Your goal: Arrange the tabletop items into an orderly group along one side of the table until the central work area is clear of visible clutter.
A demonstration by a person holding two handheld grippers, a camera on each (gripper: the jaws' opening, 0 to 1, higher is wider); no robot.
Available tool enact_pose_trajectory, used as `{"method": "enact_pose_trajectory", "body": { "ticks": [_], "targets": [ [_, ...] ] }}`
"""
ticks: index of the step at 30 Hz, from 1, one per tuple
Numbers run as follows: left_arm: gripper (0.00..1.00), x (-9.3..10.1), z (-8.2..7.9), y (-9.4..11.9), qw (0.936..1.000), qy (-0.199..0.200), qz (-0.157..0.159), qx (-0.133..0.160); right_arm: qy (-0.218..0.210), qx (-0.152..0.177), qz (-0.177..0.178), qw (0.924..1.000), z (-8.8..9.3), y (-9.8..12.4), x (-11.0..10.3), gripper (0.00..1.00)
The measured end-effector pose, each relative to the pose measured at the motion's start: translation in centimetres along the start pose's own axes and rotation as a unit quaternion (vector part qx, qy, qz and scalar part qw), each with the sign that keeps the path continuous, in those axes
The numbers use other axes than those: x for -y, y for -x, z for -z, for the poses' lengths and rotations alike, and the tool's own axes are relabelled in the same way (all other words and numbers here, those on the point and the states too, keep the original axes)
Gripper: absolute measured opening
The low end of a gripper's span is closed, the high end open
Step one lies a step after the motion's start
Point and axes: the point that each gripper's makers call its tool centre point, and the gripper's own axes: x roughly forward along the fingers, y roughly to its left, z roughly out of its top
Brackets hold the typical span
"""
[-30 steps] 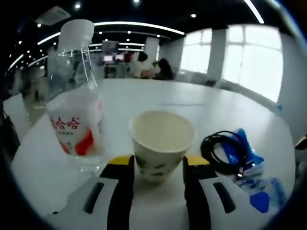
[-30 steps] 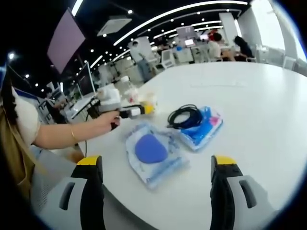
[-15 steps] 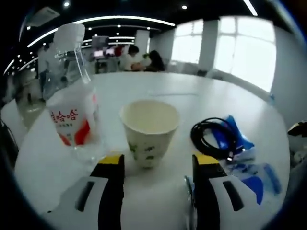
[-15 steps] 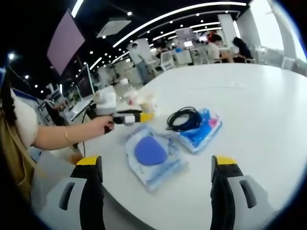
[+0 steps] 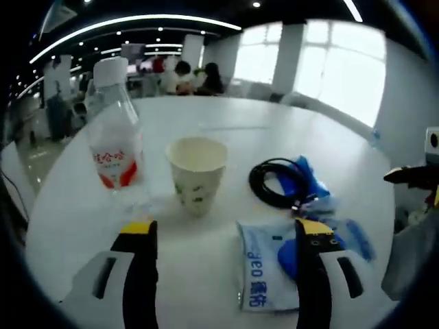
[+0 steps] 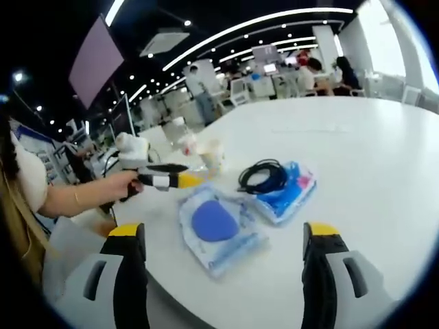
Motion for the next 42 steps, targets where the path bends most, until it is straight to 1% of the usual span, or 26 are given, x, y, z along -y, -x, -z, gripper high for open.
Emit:
{"method": "enact_pose_trajectory", "body": {
  "ticks": [2,4,5,7,12,15,19,21,25,28,30,31,32,33,36,37,39,40,41,42],
  "targets": [
    [0.85,0.7,-0.3,0.6,0.9999,-0.007,0.008,0.000,0.000,-0.002,0.000,1.0000,0.1,0.0,0.1,0.94],
    [0.90,1.2,-0.5,1.0,0.9997,-0.019,0.015,0.000,0.004,-0.005,0.006,1.0000,0.2,-0.1,0.3,0.95],
    [0.93,1.5,-0.7,1.3,0.9996,-0.022,0.018,0.000,0.014,-0.009,0.011,0.9998,0.3,-0.1,0.4,0.95],
    [0.99,2.3,-1.1,1.8,0.9993,-0.024,0.029,0.007,0.019,-0.015,0.016,0.9996,0.6,-0.2,0.6,0.95],
    [1.00,4.2,-1.5,3.1,0.9978,-0.031,0.058,0.008,0.010,-0.012,0.014,0.9998,0.5,-0.1,0.7,0.95],
    [1.00,4.9,-1.7,3.8,0.9972,-0.039,0.064,0.008,0.013,-0.013,0.017,0.9997,0.5,0.0,0.8,0.95],
    [1.00,5.9,-2.1,4.9,0.9963,-0.036,0.077,0.013,0.011,-0.005,0.014,0.9998,0.2,0.0,0.8,0.94],
    [1.00,6.4,-2.2,5.3,0.9957,-0.045,0.080,0.013,0.012,0.003,0.013,0.9998,-0.1,0.1,0.9,0.94],
    [1.00,7.0,-2.4,6.1,0.9957,-0.052,0.075,0.012,0.015,0.020,0.007,0.9997,-1.0,0.5,0.9,0.93],
    [1.00,7.7,-2.6,6.7,0.9957,-0.051,0.076,0.013,0.007,0.026,-0.001,0.9996,-1.3,0.8,0.9,0.92],
    [0.99,8.1,-2.8,7.1,0.9956,-0.059,0.072,0.013,0.007,0.031,-0.006,0.9995,-1.7,1.1,1.0,0.92],
    [0.99,8.1,-3.0,7.2,0.9962,-0.058,0.064,0.016,0.011,0.031,-0.010,0.9994,-1.9,1.2,1.0,0.92],
    [0.99,8.2,-3.1,7.3,0.9964,-0.055,0.062,0.018,0.016,0.031,-0.013,0.9993,-2.1,1.5,1.1,0.92],
    [0.99,8.3,-3.2,7.4,0.9971,-0.044,0.059,0.019,0.021,0.031,-0.015,0.9992,-2.3,1.6,1.2,0.92],
    [0.99,8.6,-3.5,7.5,0.9974,-0.040,0.056,0.023,0.041,0.027,-0.024,0.9985,-2.8,1.8,1.8,0.90],
    [0.99,8.6,-3.7,7.6,0.9980,-0.035,0.048,0.023,0.046,0.027,-0.026,0.9983,-3.0,1.9,2.0,0.90],
    [0.99,8.5,-4.2,7.6,0.9982,-0.029,0.043,0.032,0.053,0.027,-0.030,0.9978,-3.3,1.9,2.1,0.89],
    [0.98,8.6,-4.7,7.5,0.9983,-0.019,0.041,0.036,0.060,0.028,-0.032,0.9973,-3.7,1.8,2.5,0.89],
    [0.97,8.5,-4.9,7.5,0.9983,-0.018,0.039,0.038,0.073,0.032,-0.036,0.9961,-4.1,1.7,2.7,0.88],
    [0.97,8.5,-5.2,7.3,0.9984,-0.017,0.035,0.040,0.078,0.033,-0.038,0.9957,-4.3,1.6,2.8,0.87]
  ]
}}
